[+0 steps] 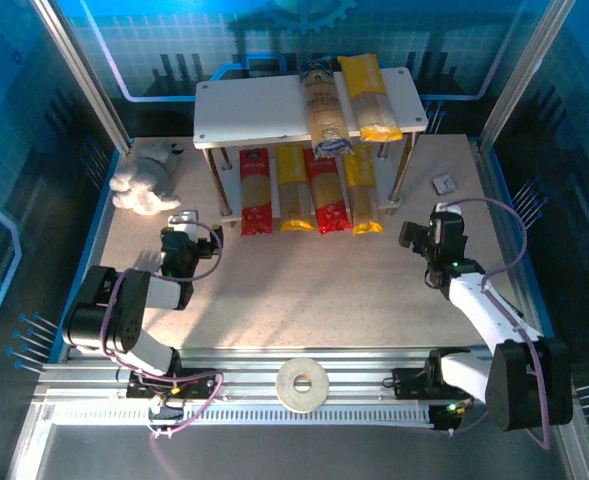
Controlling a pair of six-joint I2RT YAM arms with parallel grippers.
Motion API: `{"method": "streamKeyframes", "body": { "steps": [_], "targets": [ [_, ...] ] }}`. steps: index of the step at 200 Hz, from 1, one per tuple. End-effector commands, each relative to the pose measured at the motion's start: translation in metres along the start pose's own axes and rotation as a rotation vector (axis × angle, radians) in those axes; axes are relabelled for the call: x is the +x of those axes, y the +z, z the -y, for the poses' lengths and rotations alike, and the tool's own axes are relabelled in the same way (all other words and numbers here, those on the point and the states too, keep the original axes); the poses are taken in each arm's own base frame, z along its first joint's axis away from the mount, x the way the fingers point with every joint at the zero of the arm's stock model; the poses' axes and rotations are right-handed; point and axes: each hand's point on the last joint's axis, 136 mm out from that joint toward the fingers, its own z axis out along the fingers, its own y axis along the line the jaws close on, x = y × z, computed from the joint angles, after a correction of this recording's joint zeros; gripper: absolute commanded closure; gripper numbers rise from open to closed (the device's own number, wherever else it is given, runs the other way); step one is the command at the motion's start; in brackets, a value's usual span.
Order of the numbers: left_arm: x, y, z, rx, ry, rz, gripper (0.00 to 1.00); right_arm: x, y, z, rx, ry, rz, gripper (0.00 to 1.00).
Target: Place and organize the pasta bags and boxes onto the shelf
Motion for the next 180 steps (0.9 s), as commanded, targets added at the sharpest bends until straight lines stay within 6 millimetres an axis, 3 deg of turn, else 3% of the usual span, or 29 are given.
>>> {"method": "streamKeyframes", "body": {
  "steps": [1,19,48,96,114,120,130,180],
  "targets": [
    [-0.015,0.000,0.028,0.179,0.014,0.052,0.01,-0.027,0.005,-0.007,-0.002,-0.062,0.169,0.00],
    [-0.015,0.001,0.027,0.178,0.010,0.044,0.01,-0.038,0.011,-0.010,-0.004,-0.095,0.283,0.00],
    [-0.014,0.001,0.027,0.178,0.009,0.041,0.01,-0.026,0.031,-0.011,0.017,-0.149,0.334,0.00],
    [-0.014,0.001,0.027,0.177,0.006,0.038,0.01,-0.018,0.052,-0.044,-0.097,-0.268,0.288,0.00],
    [-0.014,0.002,0.027,0.176,0.005,0.037,0.01,-0.016,0.051,-0.045,-0.127,-0.260,0.298,0.00],
    [-0.014,0.002,0.027,0.177,0.005,0.036,0.01,-0.005,0.052,-0.047,-0.159,-0.268,0.287,0.00],
    [-0.015,0.002,0.027,0.177,0.005,0.037,0.00,-0.009,0.048,-0.047,-0.137,-0.275,0.374,0.00],
    [-0.014,0.003,0.025,0.171,0.003,0.033,0.01,-0.007,0.052,-0.045,-0.127,-0.271,0.333,0.00]
  ]
}}
